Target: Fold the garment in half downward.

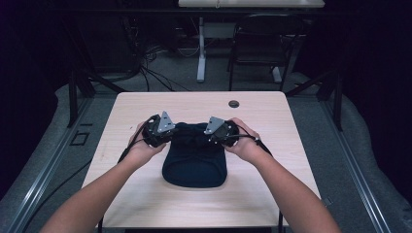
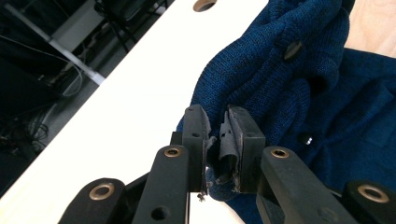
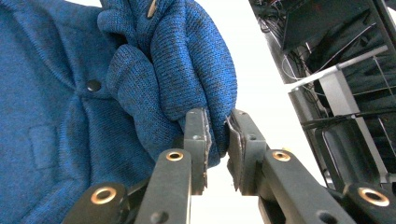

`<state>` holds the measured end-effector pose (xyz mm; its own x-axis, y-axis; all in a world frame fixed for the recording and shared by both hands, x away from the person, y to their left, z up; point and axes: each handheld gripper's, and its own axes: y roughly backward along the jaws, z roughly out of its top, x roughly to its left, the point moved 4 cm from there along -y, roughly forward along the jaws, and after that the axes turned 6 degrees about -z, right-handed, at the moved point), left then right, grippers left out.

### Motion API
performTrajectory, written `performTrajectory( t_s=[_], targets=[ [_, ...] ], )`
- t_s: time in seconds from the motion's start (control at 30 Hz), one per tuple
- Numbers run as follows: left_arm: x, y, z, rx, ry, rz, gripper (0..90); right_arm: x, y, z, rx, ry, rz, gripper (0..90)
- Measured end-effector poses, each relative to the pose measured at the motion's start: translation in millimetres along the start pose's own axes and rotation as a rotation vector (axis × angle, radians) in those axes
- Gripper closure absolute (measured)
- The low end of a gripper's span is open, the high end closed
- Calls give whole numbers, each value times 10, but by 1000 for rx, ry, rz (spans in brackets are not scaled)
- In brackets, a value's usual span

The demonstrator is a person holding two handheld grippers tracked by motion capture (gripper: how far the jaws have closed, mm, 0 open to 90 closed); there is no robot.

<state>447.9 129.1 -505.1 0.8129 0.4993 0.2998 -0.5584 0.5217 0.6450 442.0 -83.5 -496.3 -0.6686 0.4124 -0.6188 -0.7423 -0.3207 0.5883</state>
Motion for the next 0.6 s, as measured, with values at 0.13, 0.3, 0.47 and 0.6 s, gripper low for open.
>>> performTrajectory(
  t_s=[0.13, 0.3, 0.47, 0.6],
  targets=[
    [-1, 8, -9, 8, 4, -19, 785, 14, 24, 1, 14, 11, 13, 779],
    [-2, 15, -17, 8, -4, -26, 785, 39, 43, -7, 8, -2, 38, 779],
    [-13, 26, -24, 10, -15, -29, 784, 64, 73, -20, 12, -2, 50, 780],
    [-28, 38, -37, 12, -18, -37, 784, 94, 108, -28, 12, -2, 65, 779]
  ],
)
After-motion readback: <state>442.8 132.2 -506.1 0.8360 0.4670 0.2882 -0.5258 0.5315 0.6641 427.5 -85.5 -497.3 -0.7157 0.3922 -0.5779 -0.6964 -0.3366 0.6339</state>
